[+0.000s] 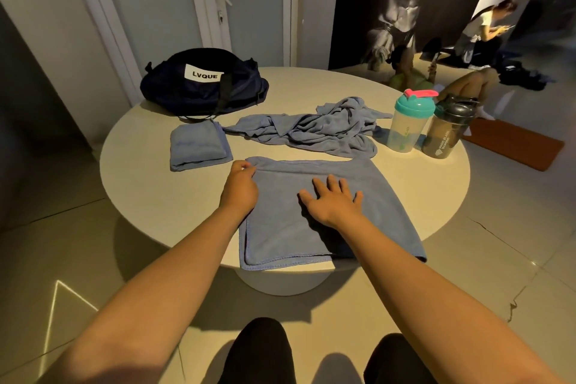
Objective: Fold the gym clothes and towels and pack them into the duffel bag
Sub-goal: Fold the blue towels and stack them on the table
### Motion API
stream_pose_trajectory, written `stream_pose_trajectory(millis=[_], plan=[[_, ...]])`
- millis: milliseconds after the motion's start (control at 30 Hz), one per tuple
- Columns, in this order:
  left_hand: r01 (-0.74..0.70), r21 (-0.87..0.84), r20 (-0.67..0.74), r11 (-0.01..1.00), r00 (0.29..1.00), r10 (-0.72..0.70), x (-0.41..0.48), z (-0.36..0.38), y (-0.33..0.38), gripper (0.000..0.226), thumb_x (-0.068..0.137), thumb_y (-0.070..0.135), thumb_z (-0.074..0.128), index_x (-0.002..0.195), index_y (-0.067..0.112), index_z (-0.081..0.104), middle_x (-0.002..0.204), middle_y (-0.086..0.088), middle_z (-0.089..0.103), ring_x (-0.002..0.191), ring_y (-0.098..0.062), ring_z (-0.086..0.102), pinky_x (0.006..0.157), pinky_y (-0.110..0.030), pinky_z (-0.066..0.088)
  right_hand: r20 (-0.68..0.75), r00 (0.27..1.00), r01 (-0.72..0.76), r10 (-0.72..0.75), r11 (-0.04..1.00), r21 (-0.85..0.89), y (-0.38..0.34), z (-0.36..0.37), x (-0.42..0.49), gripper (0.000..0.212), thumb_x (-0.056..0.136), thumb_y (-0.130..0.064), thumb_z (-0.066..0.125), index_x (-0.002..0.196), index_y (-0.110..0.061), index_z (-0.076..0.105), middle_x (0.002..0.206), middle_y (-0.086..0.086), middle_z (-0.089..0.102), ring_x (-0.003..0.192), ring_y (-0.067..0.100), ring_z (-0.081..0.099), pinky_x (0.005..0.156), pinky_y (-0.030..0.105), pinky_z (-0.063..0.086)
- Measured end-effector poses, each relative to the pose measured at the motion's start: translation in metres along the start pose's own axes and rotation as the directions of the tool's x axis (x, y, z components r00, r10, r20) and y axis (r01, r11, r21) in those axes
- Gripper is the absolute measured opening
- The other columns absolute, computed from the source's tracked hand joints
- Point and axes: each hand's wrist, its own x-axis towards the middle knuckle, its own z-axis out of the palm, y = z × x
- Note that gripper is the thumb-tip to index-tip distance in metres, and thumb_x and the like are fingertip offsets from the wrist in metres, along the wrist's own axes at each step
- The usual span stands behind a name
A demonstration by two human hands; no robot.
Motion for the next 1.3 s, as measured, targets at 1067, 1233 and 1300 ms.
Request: stream_pose_trajectory(millis=[1067, 1233, 1300], plan=[[-0.166, 0.103, 0.091, 0.981, 0.983, 0.157, -0.013, 0.001, -0.001, 0.051, 0.101, 0.001, 0.044, 0.152, 0.009, 0.041, 0.164, 0.002, 0.026, 0.147, -0.017, 0.031, 0.118, -0.023, 0.022, -0.399, 0.887, 0.184, -0.231, 0.971, -0.153, -0.046, 0.005, 0.081, 0.029, 0.099, -0.019, 0.05, 0.122, -0.018, 0.068, 0.126, 0.006, 0.062, 0.117, 0.03, 0.048, 0.095, 0.041, 0.033], [-0.138, 0.107, 0.089, 0.985, 0.988, 0.128, -0.011, 0.002, -0.003, 0.055, 0.098, -0.005, 0.043, 0.151, 0.011, 0.043, 0.16, 0.001, 0.034, 0.144, -0.021, 0.036, 0.122, -0.032, 0.026, -0.481, 0.827, 0.211, -0.29, 0.954, -0.213, -0.047, 0.004, 0.077, 0.038, 0.096, -0.021, 0.05, 0.133, -0.016, 0.057, 0.142, 0.002, 0.051, 0.127, 0.027, 0.044, 0.097, 0.043, 0.029], [-0.126, 0.103, 0.071, 0.987, 0.99, 0.119, -0.01, 0.003, -0.004, 0.055, 0.098, -0.007, 0.042, 0.15, 0.01, 0.044, 0.159, 0.0, 0.035, 0.144, -0.02, 0.036, 0.12, -0.027, 0.025, -0.428, 0.855, 0.22, -0.293, 0.952, -0.213, -0.051, 0.004, 0.08, 0.039, 0.1, -0.026, 0.045, 0.136, -0.016, 0.052, 0.147, 0.003, 0.046, 0.131, 0.026, 0.041, 0.1, 0.045, 0.028]])
